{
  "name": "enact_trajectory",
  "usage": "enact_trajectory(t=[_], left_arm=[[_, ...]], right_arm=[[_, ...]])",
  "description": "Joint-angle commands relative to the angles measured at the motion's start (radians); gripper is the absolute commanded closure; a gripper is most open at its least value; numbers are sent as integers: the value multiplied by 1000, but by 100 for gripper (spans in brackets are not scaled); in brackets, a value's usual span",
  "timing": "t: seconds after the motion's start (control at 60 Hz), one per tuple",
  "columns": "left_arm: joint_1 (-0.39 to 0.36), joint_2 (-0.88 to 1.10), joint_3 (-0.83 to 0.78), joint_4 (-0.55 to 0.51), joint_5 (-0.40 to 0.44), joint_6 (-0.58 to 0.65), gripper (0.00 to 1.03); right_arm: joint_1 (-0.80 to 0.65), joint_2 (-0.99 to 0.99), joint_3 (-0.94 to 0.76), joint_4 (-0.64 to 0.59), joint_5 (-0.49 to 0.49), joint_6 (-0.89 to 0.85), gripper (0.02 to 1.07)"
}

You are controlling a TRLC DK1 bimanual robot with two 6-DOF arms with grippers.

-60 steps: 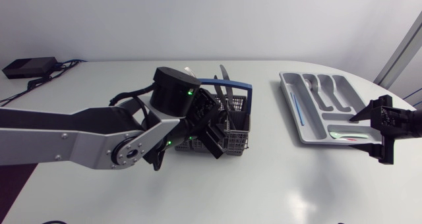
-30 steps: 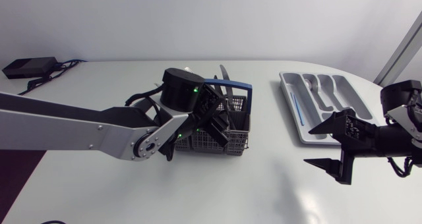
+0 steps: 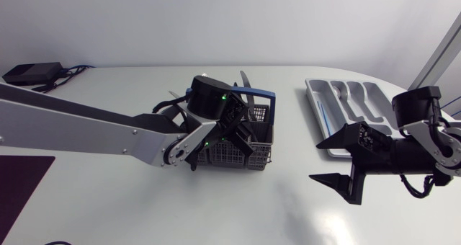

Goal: Sort the cutlery from the basket into the organizer compartments.

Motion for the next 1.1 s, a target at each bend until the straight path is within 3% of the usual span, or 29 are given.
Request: enact_trajectory(t=[0.0,0.417,0.567,1.083], left_arm=[[4,33,39,-4,-7,32,66],[0,64,59,-38,-7,46,79],[-3,64,62,-39,-7,57,100],[-33,-56,-19,-49,-9,66,100]], right_arm=[[19,-21,-30,5,-8,40,7],[41,-55,-43,5,-9,60,7],[47,-60,-52,5,-9,63,7],[67,-84,-52,5,-9,94,7]])
